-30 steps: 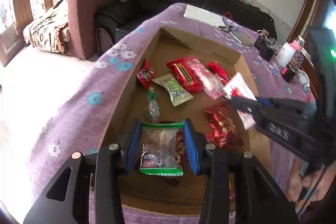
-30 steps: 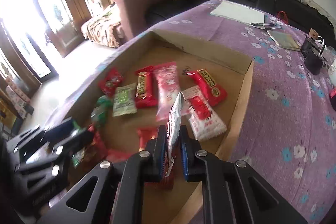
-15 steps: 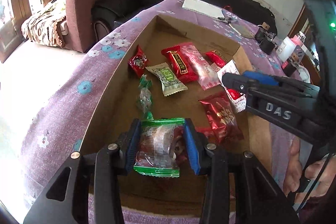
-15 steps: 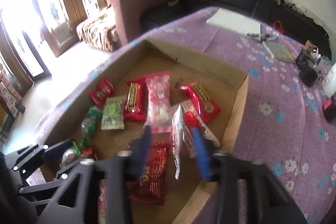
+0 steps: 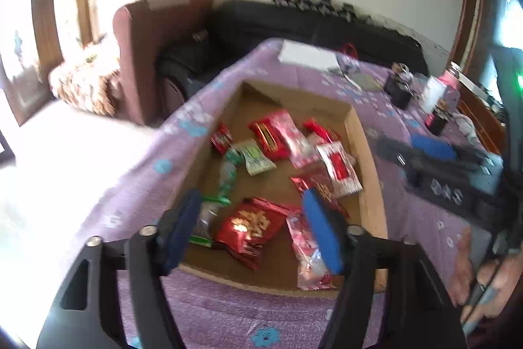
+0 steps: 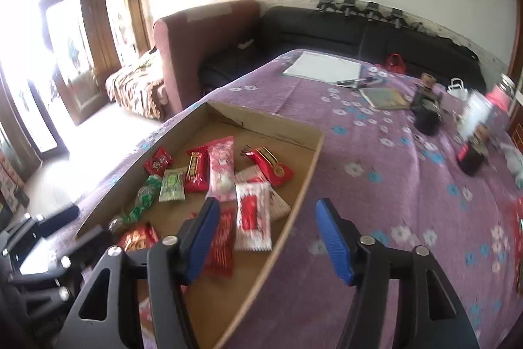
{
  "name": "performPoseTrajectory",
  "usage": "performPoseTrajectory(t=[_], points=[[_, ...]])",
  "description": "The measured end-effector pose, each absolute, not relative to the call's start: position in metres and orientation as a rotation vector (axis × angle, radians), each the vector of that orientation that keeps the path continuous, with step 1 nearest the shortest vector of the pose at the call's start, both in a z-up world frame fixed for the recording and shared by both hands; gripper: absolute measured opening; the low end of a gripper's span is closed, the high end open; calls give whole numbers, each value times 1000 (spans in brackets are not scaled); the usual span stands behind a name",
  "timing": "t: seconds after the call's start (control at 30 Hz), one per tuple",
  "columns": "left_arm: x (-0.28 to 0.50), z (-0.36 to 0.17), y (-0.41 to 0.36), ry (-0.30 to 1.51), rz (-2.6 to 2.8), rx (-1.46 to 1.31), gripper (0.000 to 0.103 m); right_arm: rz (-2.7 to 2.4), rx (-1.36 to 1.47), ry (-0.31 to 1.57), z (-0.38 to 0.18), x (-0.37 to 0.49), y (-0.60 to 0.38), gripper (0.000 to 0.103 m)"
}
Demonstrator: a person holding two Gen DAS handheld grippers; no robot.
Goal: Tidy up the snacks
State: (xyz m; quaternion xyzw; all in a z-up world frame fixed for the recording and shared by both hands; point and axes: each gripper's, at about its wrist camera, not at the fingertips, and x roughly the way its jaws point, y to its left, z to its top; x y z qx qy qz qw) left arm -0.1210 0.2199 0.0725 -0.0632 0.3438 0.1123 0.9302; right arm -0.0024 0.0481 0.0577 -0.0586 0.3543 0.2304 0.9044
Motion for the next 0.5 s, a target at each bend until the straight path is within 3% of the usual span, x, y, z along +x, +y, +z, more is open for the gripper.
performPoseTrajectory(t=[0.23,0.4,0.5], points=[[-163,109,195,455,336,-63,86,437,-66,727,49,-45,5,67],[-184,124,183,378,385,-80,101,429,-75,718,39,-76,-11,67],[-197,127,177,336,466,-92,103,432,-80,707,36,-94,-19,67]])
